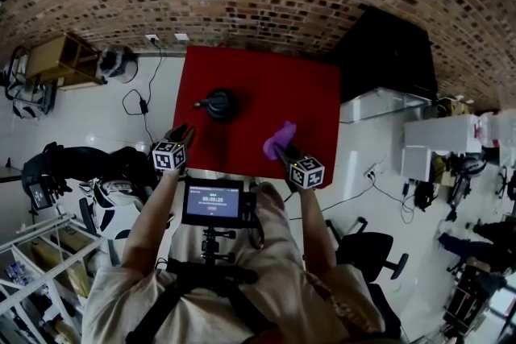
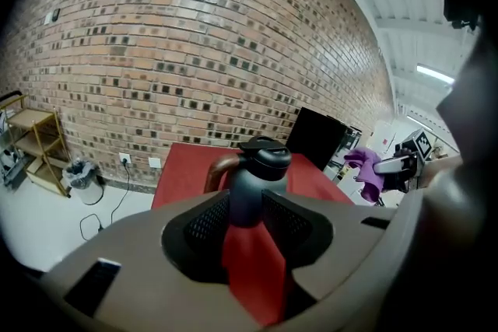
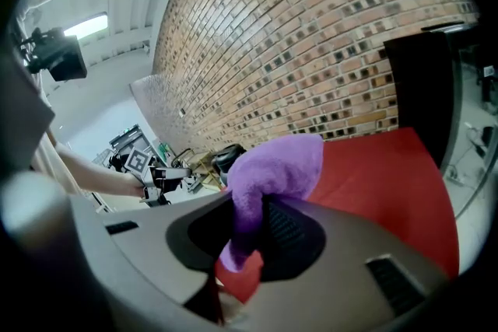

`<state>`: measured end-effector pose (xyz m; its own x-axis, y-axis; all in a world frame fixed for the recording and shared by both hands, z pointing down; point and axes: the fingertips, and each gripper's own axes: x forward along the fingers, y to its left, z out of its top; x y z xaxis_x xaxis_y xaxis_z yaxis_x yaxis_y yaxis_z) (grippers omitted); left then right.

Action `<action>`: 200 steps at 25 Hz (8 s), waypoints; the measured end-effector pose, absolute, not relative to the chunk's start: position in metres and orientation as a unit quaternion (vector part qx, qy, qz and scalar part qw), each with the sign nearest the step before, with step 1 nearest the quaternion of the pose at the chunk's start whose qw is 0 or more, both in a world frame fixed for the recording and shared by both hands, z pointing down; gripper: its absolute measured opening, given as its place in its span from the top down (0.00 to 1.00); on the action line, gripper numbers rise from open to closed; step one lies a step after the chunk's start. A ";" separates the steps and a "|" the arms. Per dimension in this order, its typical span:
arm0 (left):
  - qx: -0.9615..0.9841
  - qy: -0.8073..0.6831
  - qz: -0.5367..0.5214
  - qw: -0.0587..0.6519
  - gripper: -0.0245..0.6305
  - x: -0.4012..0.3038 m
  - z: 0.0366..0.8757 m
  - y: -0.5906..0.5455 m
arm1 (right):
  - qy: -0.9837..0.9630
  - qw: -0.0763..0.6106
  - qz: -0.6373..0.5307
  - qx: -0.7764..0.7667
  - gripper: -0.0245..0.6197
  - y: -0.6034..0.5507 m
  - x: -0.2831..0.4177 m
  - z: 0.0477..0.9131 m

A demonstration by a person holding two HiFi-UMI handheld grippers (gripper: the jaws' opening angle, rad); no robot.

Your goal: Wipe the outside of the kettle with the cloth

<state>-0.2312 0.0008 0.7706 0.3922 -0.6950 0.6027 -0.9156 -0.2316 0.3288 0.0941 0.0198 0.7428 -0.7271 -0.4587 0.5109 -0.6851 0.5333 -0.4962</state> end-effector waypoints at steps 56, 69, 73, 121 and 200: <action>0.732 -0.376 0.045 0.566 0.77 -0.149 0.803 -0.085 | -0.787 0.135 0.399 0.450 0.81 0.065 0.163 0.756; 0.634 -0.413 -0.173 0.631 0.78 -0.189 0.827 -0.075 | -0.797 0.137 0.399 0.433 0.81 0.056 0.147 0.758; 0.605 -0.430 -0.205 0.638 0.78 -0.206 0.841 -0.063 | -0.802 0.151 0.404 0.413 0.81 0.057 0.132 0.760; 0.539 -0.390 -0.100 0.740 0.77 -0.199 0.931 0.049 | -0.785 0.376 0.356 0.341 0.81 -0.005 -0.083 0.822; 0.533 -0.407 -0.090 0.736 0.78 -0.227 0.891 0.057 | -0.772 0.344 0.502 0.184 0.82 0.129 -0.045 0.926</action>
